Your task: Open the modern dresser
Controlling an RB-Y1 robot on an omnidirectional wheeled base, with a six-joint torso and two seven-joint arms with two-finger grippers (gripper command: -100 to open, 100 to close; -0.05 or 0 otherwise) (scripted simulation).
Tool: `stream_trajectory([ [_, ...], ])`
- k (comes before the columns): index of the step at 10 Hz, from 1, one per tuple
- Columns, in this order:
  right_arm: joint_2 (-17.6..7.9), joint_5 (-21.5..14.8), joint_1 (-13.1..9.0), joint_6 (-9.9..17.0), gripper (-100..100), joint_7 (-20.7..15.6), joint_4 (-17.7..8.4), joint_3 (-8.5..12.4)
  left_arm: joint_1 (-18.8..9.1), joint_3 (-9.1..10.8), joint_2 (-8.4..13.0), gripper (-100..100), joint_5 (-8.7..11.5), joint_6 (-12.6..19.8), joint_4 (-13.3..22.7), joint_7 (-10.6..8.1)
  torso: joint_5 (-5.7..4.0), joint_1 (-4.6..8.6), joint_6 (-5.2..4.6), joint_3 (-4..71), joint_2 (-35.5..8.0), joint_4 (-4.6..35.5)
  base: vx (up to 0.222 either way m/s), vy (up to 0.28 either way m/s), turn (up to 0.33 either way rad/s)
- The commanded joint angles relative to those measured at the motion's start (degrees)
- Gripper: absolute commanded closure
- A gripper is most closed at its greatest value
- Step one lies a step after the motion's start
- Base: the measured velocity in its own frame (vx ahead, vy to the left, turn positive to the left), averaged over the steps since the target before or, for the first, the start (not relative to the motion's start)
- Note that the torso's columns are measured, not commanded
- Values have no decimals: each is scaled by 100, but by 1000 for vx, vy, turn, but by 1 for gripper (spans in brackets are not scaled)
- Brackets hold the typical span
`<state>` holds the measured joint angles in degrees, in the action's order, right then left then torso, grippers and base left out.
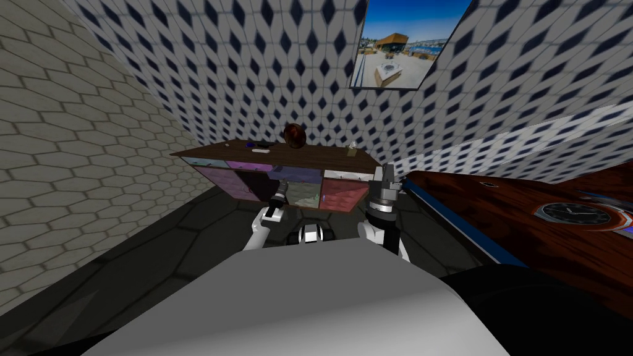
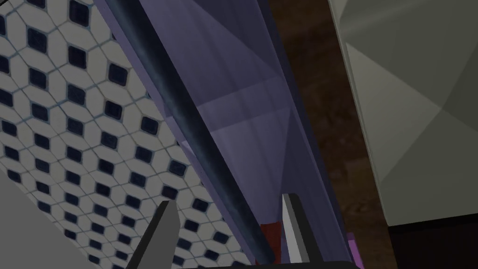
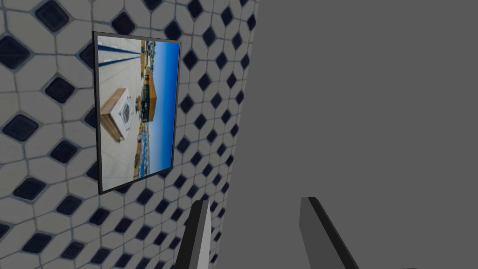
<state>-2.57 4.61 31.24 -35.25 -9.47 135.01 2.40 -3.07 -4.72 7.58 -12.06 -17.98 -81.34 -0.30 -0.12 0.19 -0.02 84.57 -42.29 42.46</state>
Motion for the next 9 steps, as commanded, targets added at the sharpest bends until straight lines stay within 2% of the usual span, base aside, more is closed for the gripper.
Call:
stream_trajectory([
  [1,0,0,0,0,0,0,0,0,-159,-11,81,-100,22,352,-198,-96,9,-15,2,3,5,-14,-41,12,-8],
  [6,0,0,1,0,0,0,0,0,-424,-29,179,-100,48,904,-493,-226,5,-16,7,-8,-13,1,-33,11,-11],
  [7,0,0,1,0,0,0,0,0,-380,-42,156,-100,44,857,-419,-209,1,-14,10,-16,-26,14,-9,3,-7],
  [8,0,0,1,0,0,0,0,0,-382,-45,156,0,44,889,-419,-217,4,-14,8,-17,-24,5,0,0,0],
  [9,0,0,1,0,0,0,0,0,-373,-47,156,0,45,893,-410,-217,6,-14,5,-12,-17,0,0,0,0],
])
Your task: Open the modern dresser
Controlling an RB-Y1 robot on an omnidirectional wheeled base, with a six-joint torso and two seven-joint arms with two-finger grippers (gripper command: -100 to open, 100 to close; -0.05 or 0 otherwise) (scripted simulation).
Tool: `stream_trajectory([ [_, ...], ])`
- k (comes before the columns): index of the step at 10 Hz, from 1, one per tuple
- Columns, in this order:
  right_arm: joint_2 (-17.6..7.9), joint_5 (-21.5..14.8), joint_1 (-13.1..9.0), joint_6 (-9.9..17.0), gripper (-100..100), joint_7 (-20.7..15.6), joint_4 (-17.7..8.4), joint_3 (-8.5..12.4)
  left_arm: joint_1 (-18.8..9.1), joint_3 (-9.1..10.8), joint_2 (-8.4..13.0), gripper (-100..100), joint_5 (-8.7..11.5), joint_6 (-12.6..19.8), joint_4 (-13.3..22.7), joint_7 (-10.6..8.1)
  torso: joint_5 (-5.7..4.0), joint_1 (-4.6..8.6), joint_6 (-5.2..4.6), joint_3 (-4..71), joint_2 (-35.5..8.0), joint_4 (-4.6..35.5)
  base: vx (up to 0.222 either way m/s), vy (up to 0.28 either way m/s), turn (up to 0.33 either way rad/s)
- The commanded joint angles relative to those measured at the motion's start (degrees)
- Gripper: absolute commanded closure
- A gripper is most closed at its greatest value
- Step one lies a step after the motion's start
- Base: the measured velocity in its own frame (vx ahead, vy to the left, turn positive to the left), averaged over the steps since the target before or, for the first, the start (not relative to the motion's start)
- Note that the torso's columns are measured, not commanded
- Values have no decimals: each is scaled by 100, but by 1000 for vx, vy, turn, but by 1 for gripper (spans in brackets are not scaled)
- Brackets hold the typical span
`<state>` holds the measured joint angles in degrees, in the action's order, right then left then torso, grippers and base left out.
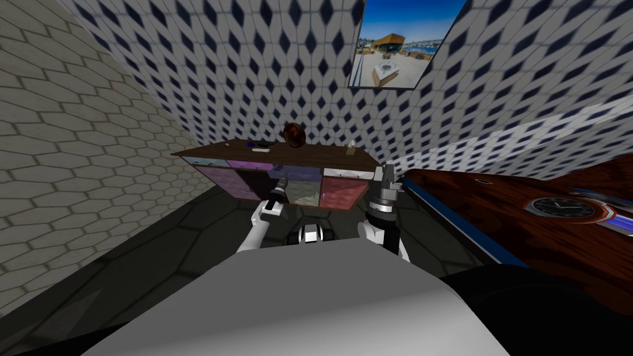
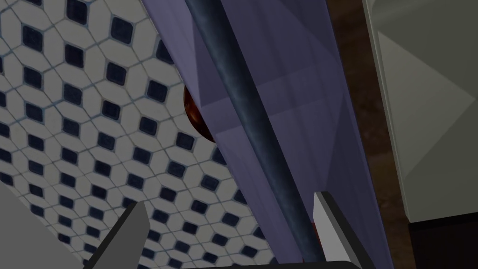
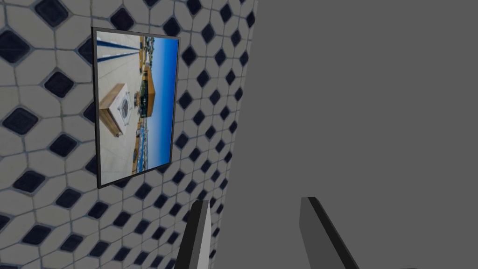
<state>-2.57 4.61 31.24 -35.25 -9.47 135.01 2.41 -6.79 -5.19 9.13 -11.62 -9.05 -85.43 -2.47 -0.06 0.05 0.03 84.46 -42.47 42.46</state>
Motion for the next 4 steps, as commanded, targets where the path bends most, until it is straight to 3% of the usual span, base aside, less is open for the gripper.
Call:
stream_trajectory([
  [1,0,0,0,0,0,0,0,0,6,-1,0,0,0,5,6,-1,1,-1,-2,4,5,-4,0,0,0],
  [4,0,0,0,0,0,0,0,0,14,-2,0,0,0,14,17,-2,4,-3,-3,8,13,-12,0,0,0],
])
